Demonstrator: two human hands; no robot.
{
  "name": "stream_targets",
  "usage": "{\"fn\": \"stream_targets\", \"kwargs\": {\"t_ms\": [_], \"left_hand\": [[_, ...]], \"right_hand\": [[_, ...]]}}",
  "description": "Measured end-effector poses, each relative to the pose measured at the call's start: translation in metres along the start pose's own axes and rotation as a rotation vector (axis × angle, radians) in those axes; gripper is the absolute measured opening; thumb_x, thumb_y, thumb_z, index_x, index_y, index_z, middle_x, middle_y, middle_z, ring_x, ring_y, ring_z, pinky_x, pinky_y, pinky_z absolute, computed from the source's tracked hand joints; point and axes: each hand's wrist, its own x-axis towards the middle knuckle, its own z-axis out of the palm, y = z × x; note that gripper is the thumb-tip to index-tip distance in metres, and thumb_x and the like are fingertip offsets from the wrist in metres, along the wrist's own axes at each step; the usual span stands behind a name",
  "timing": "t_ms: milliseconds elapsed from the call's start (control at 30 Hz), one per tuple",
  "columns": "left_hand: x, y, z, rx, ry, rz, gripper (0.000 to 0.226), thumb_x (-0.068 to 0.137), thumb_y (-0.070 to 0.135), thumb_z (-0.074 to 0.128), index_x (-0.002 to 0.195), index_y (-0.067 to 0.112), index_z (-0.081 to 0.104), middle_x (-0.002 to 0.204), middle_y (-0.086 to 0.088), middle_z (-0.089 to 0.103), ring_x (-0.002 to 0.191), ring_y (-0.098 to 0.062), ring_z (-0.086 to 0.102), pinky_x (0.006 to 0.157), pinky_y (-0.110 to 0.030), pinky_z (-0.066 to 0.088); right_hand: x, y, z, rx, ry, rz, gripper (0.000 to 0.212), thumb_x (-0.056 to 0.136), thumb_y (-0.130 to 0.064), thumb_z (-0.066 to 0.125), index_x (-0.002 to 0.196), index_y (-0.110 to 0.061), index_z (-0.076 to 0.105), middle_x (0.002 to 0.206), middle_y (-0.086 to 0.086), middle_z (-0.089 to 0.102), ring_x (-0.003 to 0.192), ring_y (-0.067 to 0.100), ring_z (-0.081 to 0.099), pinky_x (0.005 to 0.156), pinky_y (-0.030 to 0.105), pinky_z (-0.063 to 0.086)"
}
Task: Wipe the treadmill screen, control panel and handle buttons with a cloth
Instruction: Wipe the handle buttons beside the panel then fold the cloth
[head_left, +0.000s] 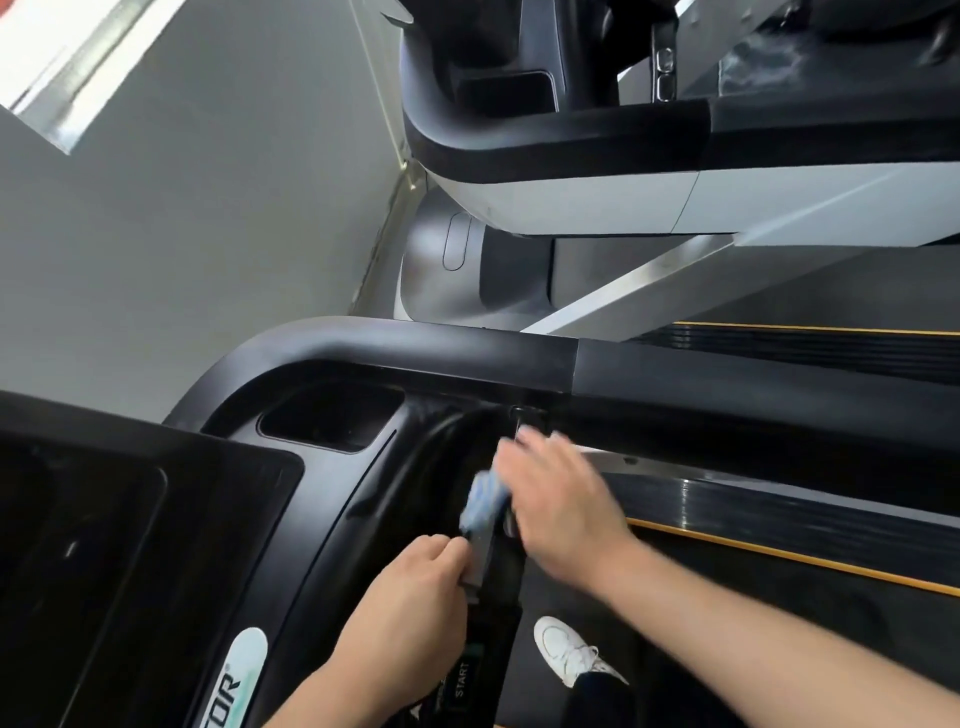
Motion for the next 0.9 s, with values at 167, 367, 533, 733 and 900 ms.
{"fn": "stream_targets", "kwargs": {"t_ms": [167,367,533,733,900], "left_hand": [[-0.003,0.004,0.001,0.085,-0.015,0.058,0.044,0.085,0.031,0.032,0.116,0.034,0.064,0.116,0.021,0.065,0.107,-0.003,0.057,0.079,-0.031,0.056],[-0.008,0.003,0.011,0.230,-0.027,0.238,0.015,0.075,0.031,0.056,0.085,0.035,0.065,0.073,0.015,0.062,0.061,-0.010,0.058,0.042,-0.028,0.048],[-0.008,-0.003,0.013,0.269,-0.009,0.246,0.026,0.081,0.035,0.054,0.097,0.039,0.074,0.084,0.018,0.069,0.071,-0.008,0.064,0.050,-0.030,0.056],[-0.012,-0.002,0.012,0.301,-0.001,0.283,0.033,0.083,0.033,0.053,0.105,0.038,0.076,0.095,0.019,0.073,0.079,-0.009,0.068,0.058,-0.029,0.058],[-0.038,-0.010,0.021,0.377,0.153,0.365,0.042,0.082,0.040,0.065,0.120,0.028,0.076,0.117,0.011,0.075,0.107,-0.015,0.073,0.091,-0.040,0.053]], "right_hand": [[0.017,0.006,0.001,0.047,-0.050,0.149,0.051,0.088,-0.013,0.055,0.138,-0.002,0.059,0.140,0.010,0.059,0.125,0.033,0.055,0.107,0.045,0.049],[-0.101,-0.050,0.004,0.159,-0.018,-0.074,0.049,0.106,-0.024,0.051,0.150,-0.002,0.055,0.161,0.008,0.049,0.152,0.024,0.041,0.120,0.038,0.041],[-0.023,-0.004,-0.003,0.038,-0.002,0.043,0.038,0.088,-0.013,0.062,0.126,-0.011,0.065,0.123,0.003,0.064,0.110,0.030,0.061,0.094,0.040,0.051],[-0.005,0.006,0.003,0.057,-0.081,0.142,0.034,0.096,-0.024,0.036,0.124,-0.018,0.054,0.119,0.002,0.053,0.102,0.027,0.052,0.088,0.043,0.054],[-0.089,-0.032,0.004,0.133,-0.055,-0.178,0.043,0.096,-0.017,0.062,0.137,-0.006,0.064,0.144,0.004,0.059,0.111,0.026,0.057,0.097,0.036,0.054]]}}
